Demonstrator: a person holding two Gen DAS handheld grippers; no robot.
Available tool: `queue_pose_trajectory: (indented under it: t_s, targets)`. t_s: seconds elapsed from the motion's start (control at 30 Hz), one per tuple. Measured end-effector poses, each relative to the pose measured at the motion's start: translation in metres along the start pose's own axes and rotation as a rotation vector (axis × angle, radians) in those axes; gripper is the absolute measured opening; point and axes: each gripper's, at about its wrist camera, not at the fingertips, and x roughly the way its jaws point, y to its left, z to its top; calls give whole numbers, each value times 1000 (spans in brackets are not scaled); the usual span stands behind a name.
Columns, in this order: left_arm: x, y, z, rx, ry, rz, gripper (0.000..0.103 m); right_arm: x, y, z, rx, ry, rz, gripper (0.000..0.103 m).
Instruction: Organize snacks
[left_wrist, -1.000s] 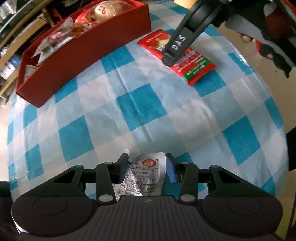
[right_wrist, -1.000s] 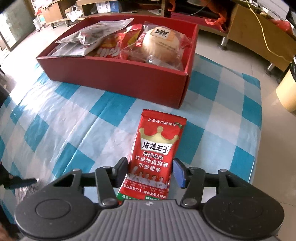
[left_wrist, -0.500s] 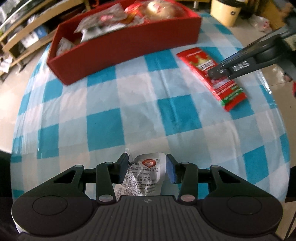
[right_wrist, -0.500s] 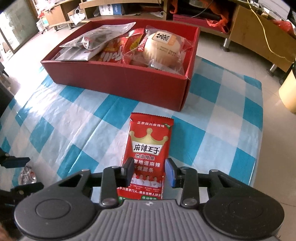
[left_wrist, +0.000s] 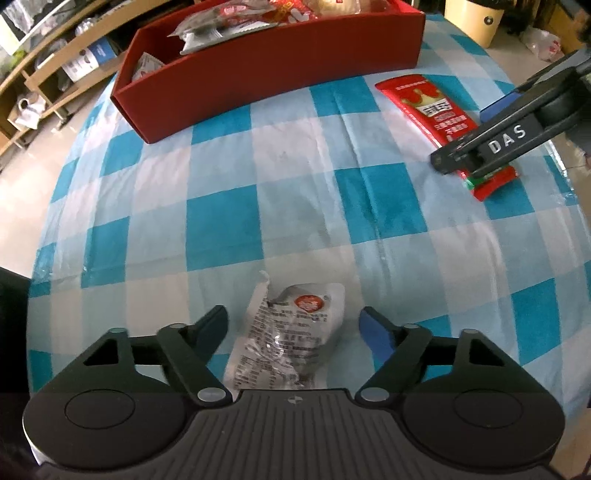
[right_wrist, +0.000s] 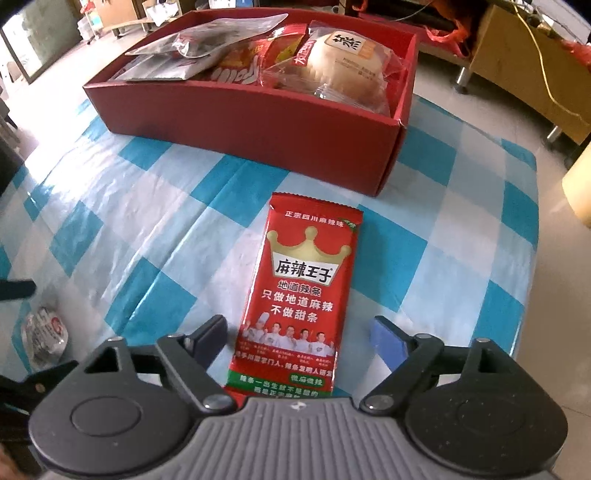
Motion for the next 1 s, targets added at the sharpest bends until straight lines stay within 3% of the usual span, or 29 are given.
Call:
queue_pose_trajectory:
  t_s: [0.07,0.37,0.43,0.47,0.5,0.57,0.63,0.8,1.0]
  targets:
    - [-1,0,-1,-5,-1,-10,76,6,4,-2,-18,28,8,103]
    - [-2,1,-3,-13,-5,-25,73,5,9,-11,-17,-42,-12,103]
    - [-3,0,-4,-16,-1,-46,63,2,10,-14,-24,-41,-14,97]
    - [-4,-1,-4,-10,-2,-44,61,-2,10,-17,-30,-44,-12,88]
    - [-6,-3,-5,2,-8,-40,58,-7,14,-19,-38,-47,-16,71]
    - [-10,-10,-7,41,-25,-19,53,-15,20,-21,-51,-49,-15,58]
    - [-15,-11,-8,51,-41,-18,48,-19,25,-25,-62,-48,-24,57]
    - [-18,-4,-6,12,-45,-28,47,-22,27,-30,-57,-53,-29,55]
    - [-30,7,3,-42,-95,-34,45,-42,26,-26,-24,-127,4,54]
